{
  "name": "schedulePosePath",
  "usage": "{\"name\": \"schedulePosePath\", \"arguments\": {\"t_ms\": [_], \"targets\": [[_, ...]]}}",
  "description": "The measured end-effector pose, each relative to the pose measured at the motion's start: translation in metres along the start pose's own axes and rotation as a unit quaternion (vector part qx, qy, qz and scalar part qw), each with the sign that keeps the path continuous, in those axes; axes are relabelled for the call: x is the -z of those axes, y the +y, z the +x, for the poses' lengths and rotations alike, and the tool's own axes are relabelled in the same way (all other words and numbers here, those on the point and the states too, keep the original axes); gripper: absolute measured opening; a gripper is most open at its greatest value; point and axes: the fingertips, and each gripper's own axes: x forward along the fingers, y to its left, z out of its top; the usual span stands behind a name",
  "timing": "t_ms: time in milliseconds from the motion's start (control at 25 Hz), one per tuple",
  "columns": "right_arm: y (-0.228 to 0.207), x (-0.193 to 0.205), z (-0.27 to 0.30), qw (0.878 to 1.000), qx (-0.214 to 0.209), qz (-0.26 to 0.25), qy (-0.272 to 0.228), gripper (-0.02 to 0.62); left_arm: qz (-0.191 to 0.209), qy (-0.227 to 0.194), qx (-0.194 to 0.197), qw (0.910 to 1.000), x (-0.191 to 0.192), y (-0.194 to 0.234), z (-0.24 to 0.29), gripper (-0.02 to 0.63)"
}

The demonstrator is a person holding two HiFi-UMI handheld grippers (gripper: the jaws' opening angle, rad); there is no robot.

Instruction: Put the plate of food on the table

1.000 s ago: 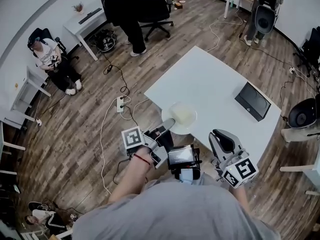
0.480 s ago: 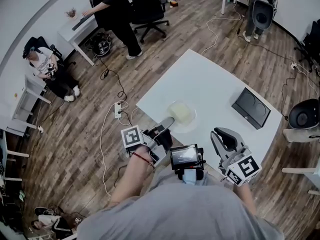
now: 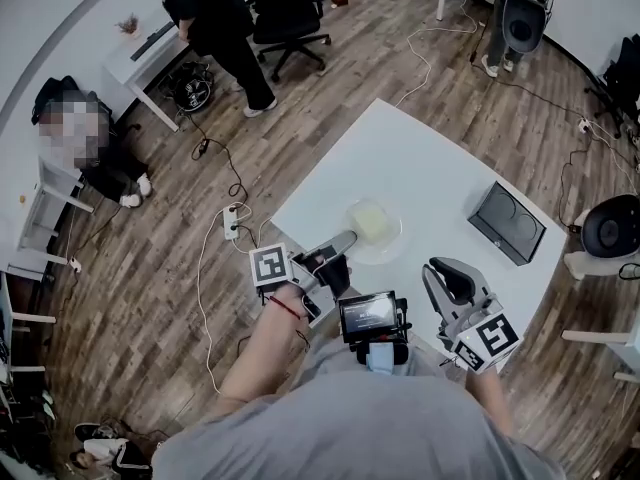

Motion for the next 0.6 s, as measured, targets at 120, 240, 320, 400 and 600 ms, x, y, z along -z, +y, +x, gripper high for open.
{"name": "schedulePosePath", "arguments": {"t_ms": [120,240,320,400,600], "targets": [[-0.001,0.001,0.009,1.0,0.002,0.002,0.002,0.034,0.001,0.025,-0.001,0.9997,-0.01,0.005,0.004,0.038],[0.0,0.006,0.014,1.0,0.004,0.004,0.006,0.034,0.006,0.048,-0.003,0.9988,-0.019,0.017,0.007,0.038],[-0.001,0.009,0.016,1.0,0.006,0.007,0.009,0.034,0.007,0.064,-0.003,0.9979,-0.024,0.026,0.01,0.038],[-0.001,0.011,0.016,1.0,0.009,0.009,0.013,0.034,0.006,0.081,-0.002,0.9967,-0.027,0.038,0.014,0.038],[-0.004,0.017,0.017,1.0,0.014,0.015,0.024,0.034,0.004,0.103,-0.004,0.9947,-0.032,0.081,0.024,0.038]]}}
